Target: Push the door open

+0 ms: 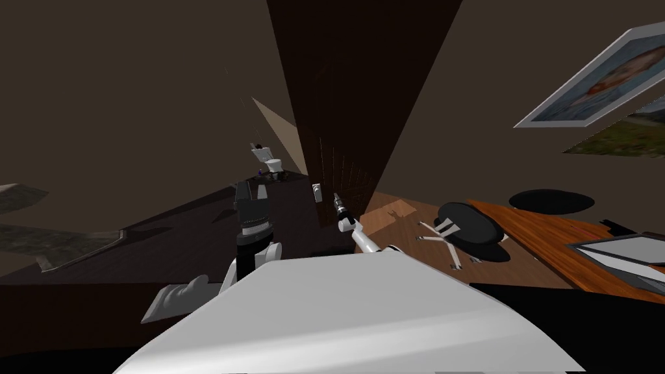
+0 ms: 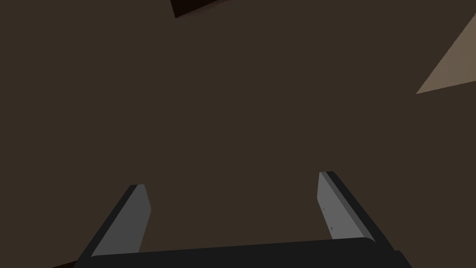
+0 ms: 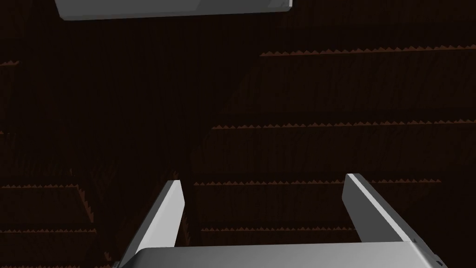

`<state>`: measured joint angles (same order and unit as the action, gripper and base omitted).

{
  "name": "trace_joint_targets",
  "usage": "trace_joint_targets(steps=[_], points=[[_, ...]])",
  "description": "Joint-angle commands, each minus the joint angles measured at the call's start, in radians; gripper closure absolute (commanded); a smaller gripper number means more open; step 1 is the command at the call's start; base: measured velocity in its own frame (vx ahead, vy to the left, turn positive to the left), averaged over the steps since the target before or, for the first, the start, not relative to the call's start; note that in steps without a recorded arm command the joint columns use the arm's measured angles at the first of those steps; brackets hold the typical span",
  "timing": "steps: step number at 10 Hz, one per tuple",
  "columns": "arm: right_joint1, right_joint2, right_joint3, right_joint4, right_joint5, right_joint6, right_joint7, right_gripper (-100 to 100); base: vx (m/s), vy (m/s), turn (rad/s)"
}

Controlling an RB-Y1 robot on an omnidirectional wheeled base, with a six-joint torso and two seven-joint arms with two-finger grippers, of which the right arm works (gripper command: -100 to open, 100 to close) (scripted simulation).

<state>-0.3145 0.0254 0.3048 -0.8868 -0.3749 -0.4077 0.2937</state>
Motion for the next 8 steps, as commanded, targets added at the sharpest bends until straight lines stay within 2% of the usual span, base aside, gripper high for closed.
trace_joint_targets(steps=[1, 8], points=[[-0.028, 0.009, -0.007, 0.028, -0.001, -0.002, -0.012, -100, -0.119, 0.135, 0.032], [-0.06, 0.022, -0.015, 0.061, -0.002, -0.007, -0.022, -100, -0.087, 0.102, 0.011]])
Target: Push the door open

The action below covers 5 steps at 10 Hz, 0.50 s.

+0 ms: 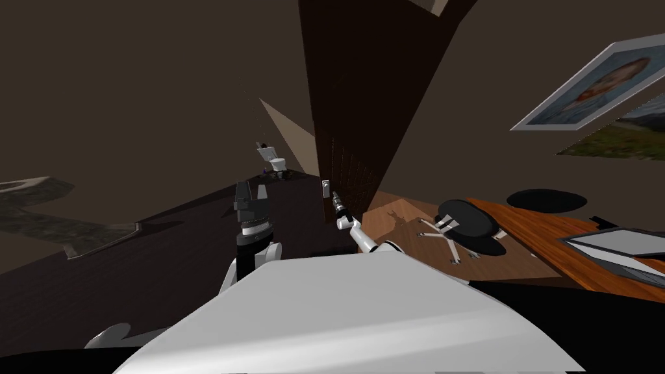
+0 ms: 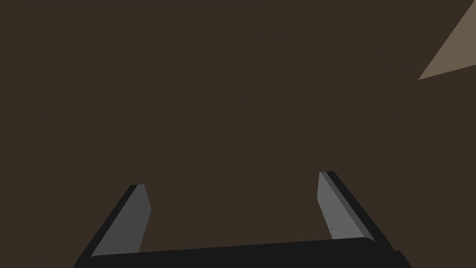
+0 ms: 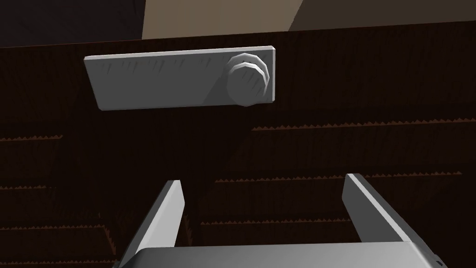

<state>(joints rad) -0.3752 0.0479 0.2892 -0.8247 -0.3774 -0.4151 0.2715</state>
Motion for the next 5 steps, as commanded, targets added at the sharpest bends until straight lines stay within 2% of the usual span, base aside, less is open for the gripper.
trace_joint_targets(steps=[1, 2, 3, 4, 5], points=[[-0.001, -0.028, -0.002, 0.001, 0.0, -0.001, 0.0, -100, 0.066, 0.042, 0.019], [-0.002, -0.049, -0.004, 0.003, -0.001, -0.002, 0.001, -100, 0.164, 0.052, 0.024], [-0.003, -0.059, -0.006, 0.004, -0.001, -0.002, 0.001, -100, 0.19, 0.086, 0.026], [-0.003, -0.059, -0.006, 0.004, -0.001, -0.002, 0.001, -100, 0.151, 0.075, 0.001], [-0.005, -0.068, -0.01, 0.007, -0.002, -0.004, 0.002, -100, 0.212, 0.057, 0.027]])
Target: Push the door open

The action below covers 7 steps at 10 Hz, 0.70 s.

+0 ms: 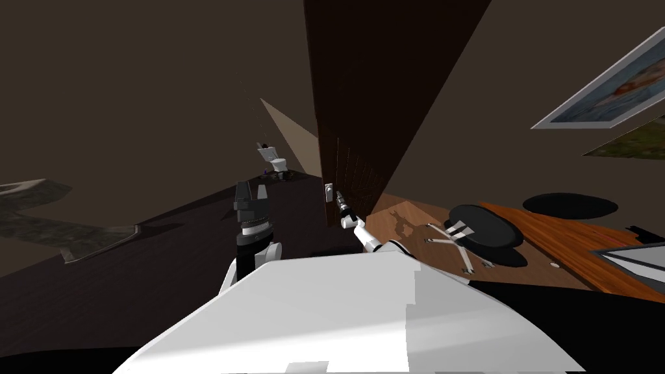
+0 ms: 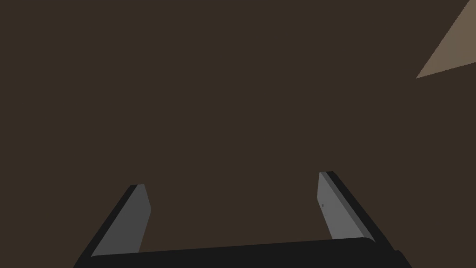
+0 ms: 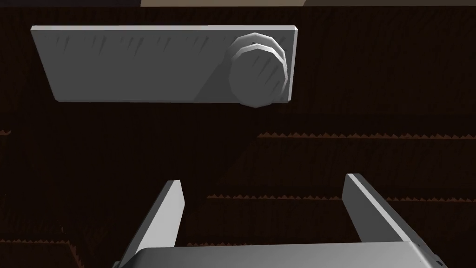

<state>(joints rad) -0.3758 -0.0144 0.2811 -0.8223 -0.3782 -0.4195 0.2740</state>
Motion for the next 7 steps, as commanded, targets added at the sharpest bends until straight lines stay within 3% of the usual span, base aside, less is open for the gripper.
trace_joint_targets(steps=[1, 2, 4, 5, 6, 7], points=[[-0.006, -0.003, -0.004, 0.006, -0.001, 0.0, 0.0, -100, 0.239, 0.066, 0.034], [-0.007, 0.004, -0.006, 0.007, -0.002, -0.001, 0.0, -100, 0.213, 0.07, 0.024], [-0.009, 0.04, -0.01, 0.01, -0.002, -0.003, 0.001, -100, 0.217, 0.102, 0.024], [-0.006, 0.029, -0.012, -0.002, -0.003, 0.007, 0.005, -100, 0.092, 0.044, 0.002], [-0.006, 0.029, -0.012, -0.002, -0.003, 0.007, 0.005, 100, -0.011, -0.004, -0.003], [-0.006, 0.029, -0.012, -0.002, -0.003, 0.007, 0.005, 100, -0.029, -0.016, 0.009]])
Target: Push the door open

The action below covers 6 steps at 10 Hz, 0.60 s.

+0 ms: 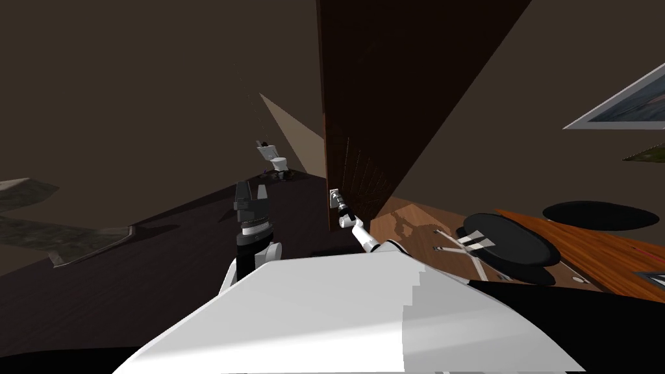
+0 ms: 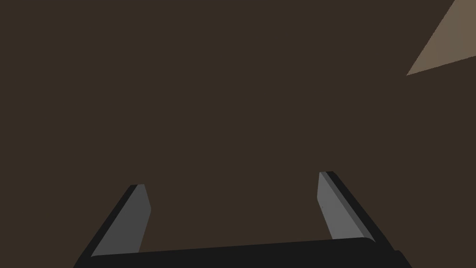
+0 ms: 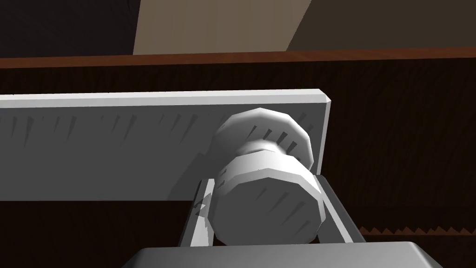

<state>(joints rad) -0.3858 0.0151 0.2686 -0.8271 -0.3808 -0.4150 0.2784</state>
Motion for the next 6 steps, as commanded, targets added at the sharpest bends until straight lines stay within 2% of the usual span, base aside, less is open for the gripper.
trace_joint_targets(steps=[1, 4, 5, 6], points=[[0.004, 0.0, 0.001, 0.003, 0.0, 0.002, 0.0, 100, -0.031, -0.014, 0.008], [0.004, 0.0, 0.001, 0.003, 0.0, 0.002, 0.0, 100, -0.012, -0.004, -0.002], [0.005, -0.025, -0.016, 0.007, -0.005, 0.002, 0.005, 100, 0.074, 0.093, -0.047], [0.005, -0.03, -0.021, 0.007, -0.007, 0.002, 0.007, 100, 0.109, 0.147, -0.078]])
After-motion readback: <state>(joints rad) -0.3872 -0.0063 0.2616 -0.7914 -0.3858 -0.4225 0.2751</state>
